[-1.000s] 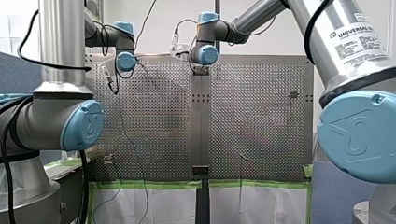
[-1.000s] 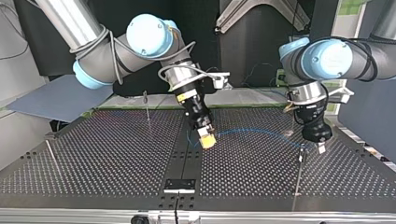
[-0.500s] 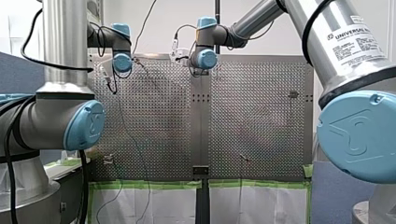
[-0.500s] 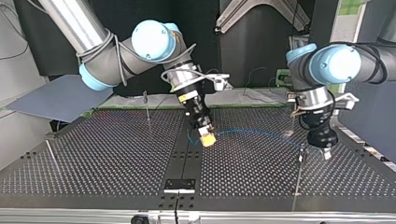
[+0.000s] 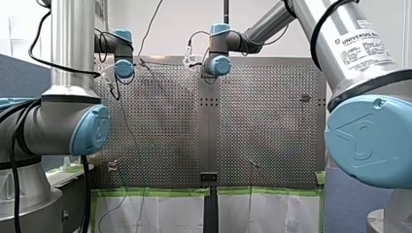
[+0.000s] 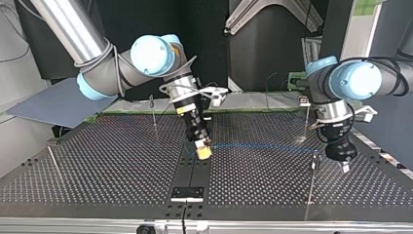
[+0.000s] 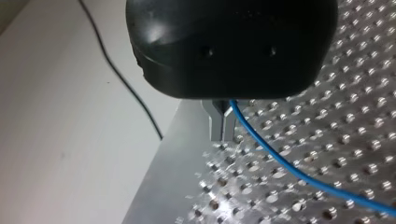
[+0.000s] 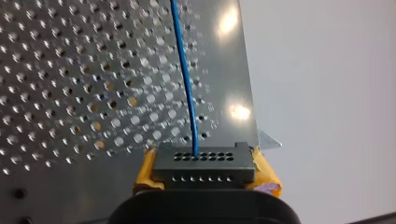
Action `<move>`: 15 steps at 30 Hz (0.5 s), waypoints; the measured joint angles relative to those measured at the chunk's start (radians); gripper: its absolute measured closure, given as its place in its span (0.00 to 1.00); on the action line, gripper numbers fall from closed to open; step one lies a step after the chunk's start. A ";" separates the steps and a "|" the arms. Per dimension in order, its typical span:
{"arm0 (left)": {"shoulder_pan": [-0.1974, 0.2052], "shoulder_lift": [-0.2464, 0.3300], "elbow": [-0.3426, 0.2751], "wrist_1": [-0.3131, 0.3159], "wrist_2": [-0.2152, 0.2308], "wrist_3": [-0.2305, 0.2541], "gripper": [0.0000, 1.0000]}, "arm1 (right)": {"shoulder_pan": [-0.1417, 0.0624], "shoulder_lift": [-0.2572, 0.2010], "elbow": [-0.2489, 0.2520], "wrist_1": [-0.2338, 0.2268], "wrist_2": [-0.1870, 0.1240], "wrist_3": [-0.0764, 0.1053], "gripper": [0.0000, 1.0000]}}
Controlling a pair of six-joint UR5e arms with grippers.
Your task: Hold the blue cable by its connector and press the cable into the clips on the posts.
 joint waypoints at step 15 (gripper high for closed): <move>0.096 -0.071 0.086 -0.013 0.129 -0.043 1.00 | -0.035 0.055 -0.083 0.005 -0.030 0.004 1.00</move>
